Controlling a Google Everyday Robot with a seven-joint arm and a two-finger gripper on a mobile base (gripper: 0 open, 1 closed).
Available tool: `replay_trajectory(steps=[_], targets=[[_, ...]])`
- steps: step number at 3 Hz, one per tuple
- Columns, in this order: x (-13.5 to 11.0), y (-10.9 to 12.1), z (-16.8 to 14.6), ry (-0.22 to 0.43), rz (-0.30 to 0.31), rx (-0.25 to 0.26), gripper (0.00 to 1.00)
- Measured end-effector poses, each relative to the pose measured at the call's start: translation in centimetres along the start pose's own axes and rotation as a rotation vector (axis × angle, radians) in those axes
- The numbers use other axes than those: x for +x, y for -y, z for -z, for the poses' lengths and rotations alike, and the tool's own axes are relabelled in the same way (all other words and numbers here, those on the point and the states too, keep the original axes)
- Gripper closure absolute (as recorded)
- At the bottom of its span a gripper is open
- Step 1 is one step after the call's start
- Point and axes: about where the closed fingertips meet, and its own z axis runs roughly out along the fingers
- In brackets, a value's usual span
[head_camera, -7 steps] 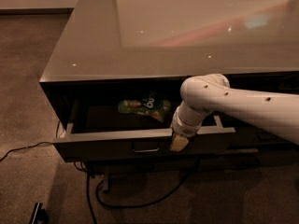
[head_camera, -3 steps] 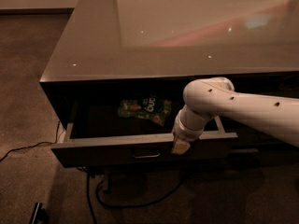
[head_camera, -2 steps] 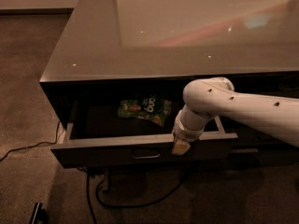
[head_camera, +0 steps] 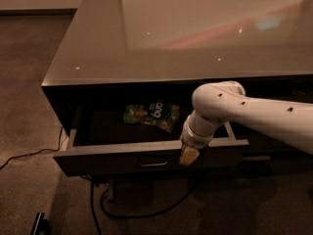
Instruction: Open top drawer
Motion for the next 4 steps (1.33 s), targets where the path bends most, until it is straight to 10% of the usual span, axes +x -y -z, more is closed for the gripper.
replay_trajectory(steps=[4], targets=[[-2.5, -1.1, 4.8, 0.001, 0.068, 0.132, 0.00]])
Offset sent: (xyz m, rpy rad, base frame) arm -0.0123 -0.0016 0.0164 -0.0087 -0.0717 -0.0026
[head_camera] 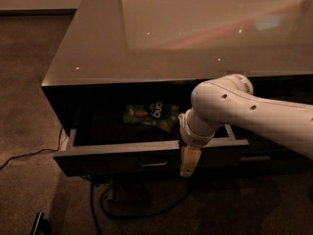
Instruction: Open top drawer
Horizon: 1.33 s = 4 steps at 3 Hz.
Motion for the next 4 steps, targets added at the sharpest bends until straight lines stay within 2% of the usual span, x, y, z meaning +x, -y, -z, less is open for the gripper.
replay_trajectory(steps=[1, 2, 3, 4], targets=[[-1.0, 0.7, 2.6, 0.001, 0.020, 0.061, 0.00], [-1.2, 1.8, 4.9, -0.004, 0.020, 0.123, 0.19], [-1.0, 2.7, 6.3, -0.004, 0.014, 0.161, 0.42], [-0.6, 3.8, 6.4, 0.009, 0.005, 0.170, 0.65]])
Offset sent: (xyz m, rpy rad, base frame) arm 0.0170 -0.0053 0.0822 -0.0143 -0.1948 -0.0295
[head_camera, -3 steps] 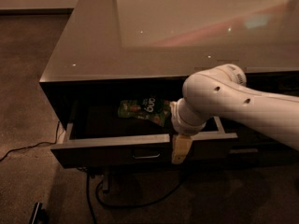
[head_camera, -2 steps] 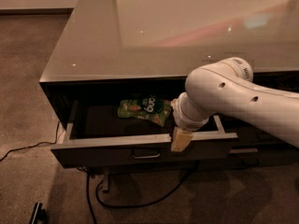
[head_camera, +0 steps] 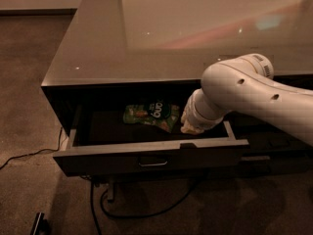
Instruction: Open top drawer
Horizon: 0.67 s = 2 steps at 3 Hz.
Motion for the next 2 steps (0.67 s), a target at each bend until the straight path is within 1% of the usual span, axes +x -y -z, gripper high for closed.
replay_trajectory(steps=[1, 2], targets=[[0.4, 1.0, -1.1, 0.029, -0.012, 0.000, 0.88], [0.6, 1.7, -3.0, 0.062, -0.026, -0.011, 1.00]])
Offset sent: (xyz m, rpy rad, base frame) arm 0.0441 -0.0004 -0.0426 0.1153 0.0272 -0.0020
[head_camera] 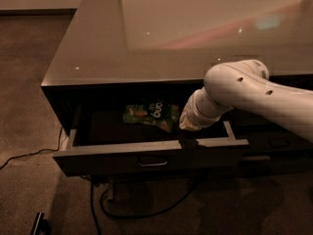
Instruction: Open top drawer
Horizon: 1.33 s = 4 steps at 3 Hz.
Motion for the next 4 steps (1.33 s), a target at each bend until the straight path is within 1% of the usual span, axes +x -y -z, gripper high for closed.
replay_trajectory(steps=[1, 2, 3, 4], targets=[[0.6, 0.2, -2.3, 0.009, -0.019, -0.028, 1.00], [1.4, -0.7, -4.7, 0.004, -0.034, -0.072, 1.00], [1.7, -2.3, -6.7, -0.001, -0.034, -0.123, 1.00], [2.5, -4.3, -7.4, -0.015, -0.038, -0.150, 1.00]])
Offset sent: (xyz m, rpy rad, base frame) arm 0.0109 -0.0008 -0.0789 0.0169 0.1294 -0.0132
